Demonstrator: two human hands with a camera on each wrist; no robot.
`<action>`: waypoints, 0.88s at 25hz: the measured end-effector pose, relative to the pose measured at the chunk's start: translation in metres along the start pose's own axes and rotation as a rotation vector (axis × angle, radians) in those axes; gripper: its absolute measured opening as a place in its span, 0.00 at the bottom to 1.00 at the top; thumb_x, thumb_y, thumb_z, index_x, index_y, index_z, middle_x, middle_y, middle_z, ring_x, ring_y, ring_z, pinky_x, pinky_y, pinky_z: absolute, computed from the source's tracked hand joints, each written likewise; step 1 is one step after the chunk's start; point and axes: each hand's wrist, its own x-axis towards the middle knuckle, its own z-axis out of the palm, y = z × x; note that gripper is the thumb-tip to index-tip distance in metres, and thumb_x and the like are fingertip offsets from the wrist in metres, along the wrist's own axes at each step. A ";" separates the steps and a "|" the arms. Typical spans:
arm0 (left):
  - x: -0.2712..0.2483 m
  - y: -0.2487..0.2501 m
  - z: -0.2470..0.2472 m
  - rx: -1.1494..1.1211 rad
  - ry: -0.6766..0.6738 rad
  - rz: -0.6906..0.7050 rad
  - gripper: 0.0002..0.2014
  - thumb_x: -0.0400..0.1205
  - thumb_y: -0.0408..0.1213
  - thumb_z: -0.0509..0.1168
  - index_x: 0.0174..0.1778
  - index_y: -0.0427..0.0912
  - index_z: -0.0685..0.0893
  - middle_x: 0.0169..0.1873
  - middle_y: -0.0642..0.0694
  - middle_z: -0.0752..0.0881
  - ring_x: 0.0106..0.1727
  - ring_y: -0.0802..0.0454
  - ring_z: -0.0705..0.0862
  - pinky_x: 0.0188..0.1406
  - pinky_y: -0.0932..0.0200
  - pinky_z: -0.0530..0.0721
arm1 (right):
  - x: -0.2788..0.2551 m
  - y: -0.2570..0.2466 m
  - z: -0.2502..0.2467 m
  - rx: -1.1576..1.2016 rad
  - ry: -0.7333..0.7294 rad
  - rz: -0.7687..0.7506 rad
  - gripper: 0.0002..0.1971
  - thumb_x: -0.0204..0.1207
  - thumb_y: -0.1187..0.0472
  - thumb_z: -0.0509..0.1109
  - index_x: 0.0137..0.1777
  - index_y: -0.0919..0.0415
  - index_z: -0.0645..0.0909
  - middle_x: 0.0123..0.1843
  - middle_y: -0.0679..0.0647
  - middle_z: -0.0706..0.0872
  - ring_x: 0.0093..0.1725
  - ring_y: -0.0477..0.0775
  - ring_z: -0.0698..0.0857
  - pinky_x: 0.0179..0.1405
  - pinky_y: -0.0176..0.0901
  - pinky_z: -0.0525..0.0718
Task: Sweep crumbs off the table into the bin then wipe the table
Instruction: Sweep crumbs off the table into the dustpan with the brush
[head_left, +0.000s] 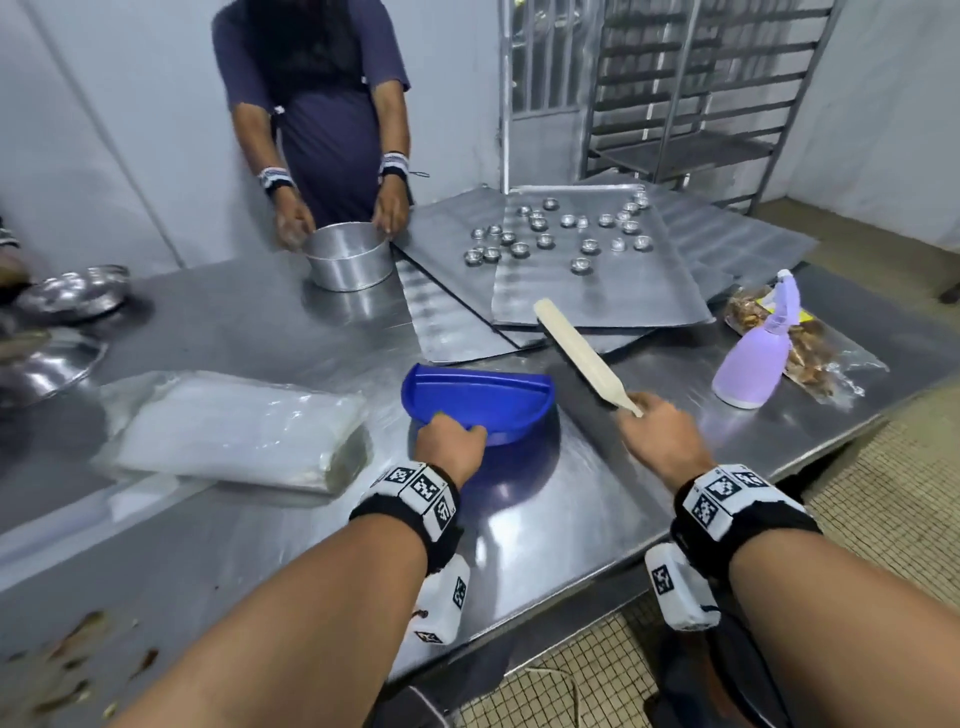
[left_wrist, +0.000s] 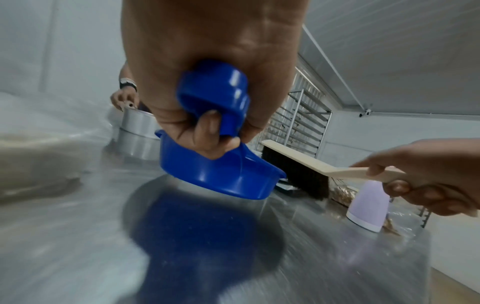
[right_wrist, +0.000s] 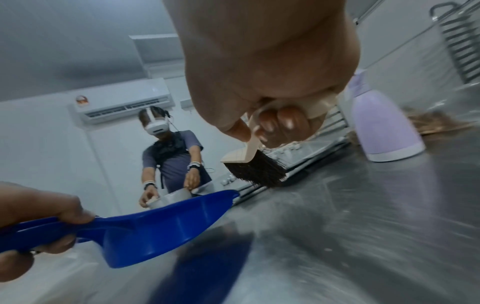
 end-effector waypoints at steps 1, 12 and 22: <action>0.000 -0.005 -0.012 -0.015 0.021 0.002 0.19 0.81 0.42 0.64 0.60 0.30 0.79 0.60 0.32 0.84 0.62 0.35 0.81 0.59 0.51 0.80 | 0.000 -0.016 0.004 0.017 0.001 -0.044 0.22 0.77 0.50 0.60 0.72 0.47 0.77 0.63 0.60 0.87 0.63 0.66 0.82 0.62 0.50 0.79; -0.035 -0.149 -0.189 -0.127 0.290 -0.149 0.23 0.76 0.54 0.71 0.49 0.34 0.84 0.45 0.40 0.88 0.50 0.40 0.85 0.43 0.55 0.78 | -0.071 -0.196 0.080 0.172 -0.105 -0.484 0.19 0.78 0.47 0.65 0.68 0.47 0.81 0.55 0.56 0.90 0.51 0.63 0.86 0.50 0.51 0.85; -0.161 -0.277 -0.312 -0.102 0.487 -0.256 0.16 0.81 0.45 0.70 0.58 0.38 0.82 0.50 0.44 0.84 0.55 0.42 0.83 0.46 0.58 0.73 | -0.222 -0.299 0.167 0.159 -0.331 -0.699 0.18 0.78 0.47 0.66 0.67 0.46 0.82 0.59 0.53 0.88 0.58 0.58 0.84 0.53 0.46 0.79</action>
